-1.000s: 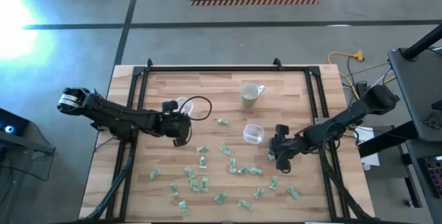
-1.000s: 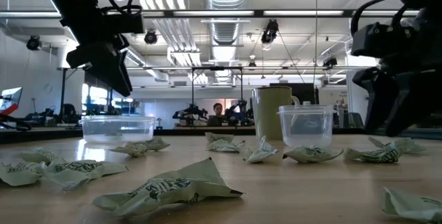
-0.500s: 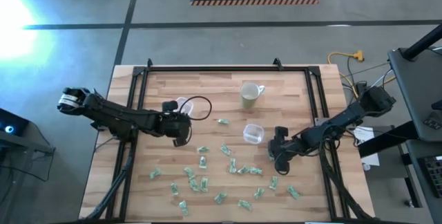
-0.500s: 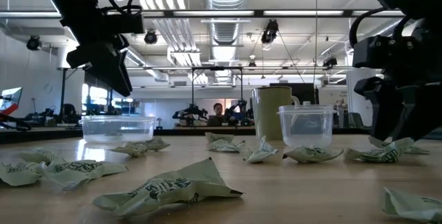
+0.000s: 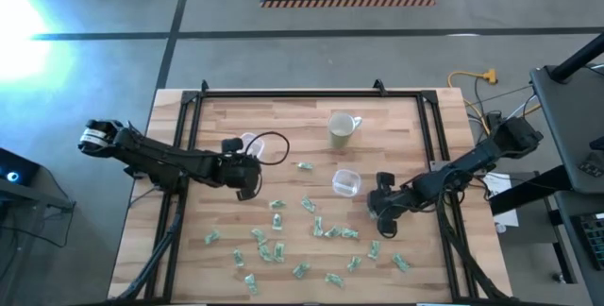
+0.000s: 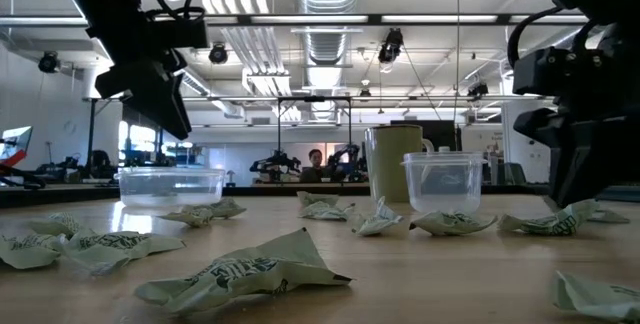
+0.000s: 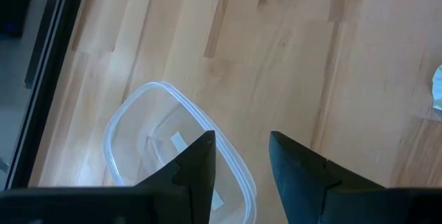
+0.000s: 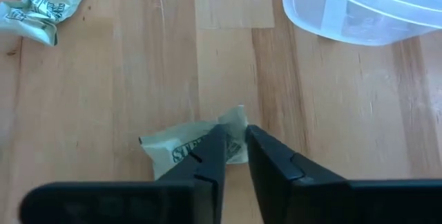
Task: Pick and place Stevia / Truvia into bins
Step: Put the stevia packet into the right transparent container
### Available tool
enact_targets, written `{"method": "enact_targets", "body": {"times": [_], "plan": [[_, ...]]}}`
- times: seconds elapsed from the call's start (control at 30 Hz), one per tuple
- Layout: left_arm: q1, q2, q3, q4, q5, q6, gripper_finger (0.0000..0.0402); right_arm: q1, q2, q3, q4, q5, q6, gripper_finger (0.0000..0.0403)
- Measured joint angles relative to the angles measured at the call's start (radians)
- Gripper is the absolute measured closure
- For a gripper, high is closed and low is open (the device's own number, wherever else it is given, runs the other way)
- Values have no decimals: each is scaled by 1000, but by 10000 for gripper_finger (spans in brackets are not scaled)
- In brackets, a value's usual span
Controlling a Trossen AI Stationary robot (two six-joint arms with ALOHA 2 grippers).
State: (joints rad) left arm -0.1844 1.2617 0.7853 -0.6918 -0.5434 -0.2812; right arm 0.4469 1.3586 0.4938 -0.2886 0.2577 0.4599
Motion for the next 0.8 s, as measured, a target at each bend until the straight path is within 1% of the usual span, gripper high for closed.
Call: {"method": "enact_targets", "body": {"times": [0.13,0.2,0.4,0.7,0.8], "plan": [[-1,0,0,0,0,0,281,0,0,-2,0,-5,-12,385],[-1,0,0,0,0,0,281,0,0,-3,0,-5,-15,392],[-1,0,0,0,0,0,281,0,-1,3,-17,-5,-25,394],[-1,0,0,0,0,0,281,0,-59,81,-178,-4,-26,394],[-2,0,0,1,0,0,281,1,-89,113,-239,32,-28,394]]}}
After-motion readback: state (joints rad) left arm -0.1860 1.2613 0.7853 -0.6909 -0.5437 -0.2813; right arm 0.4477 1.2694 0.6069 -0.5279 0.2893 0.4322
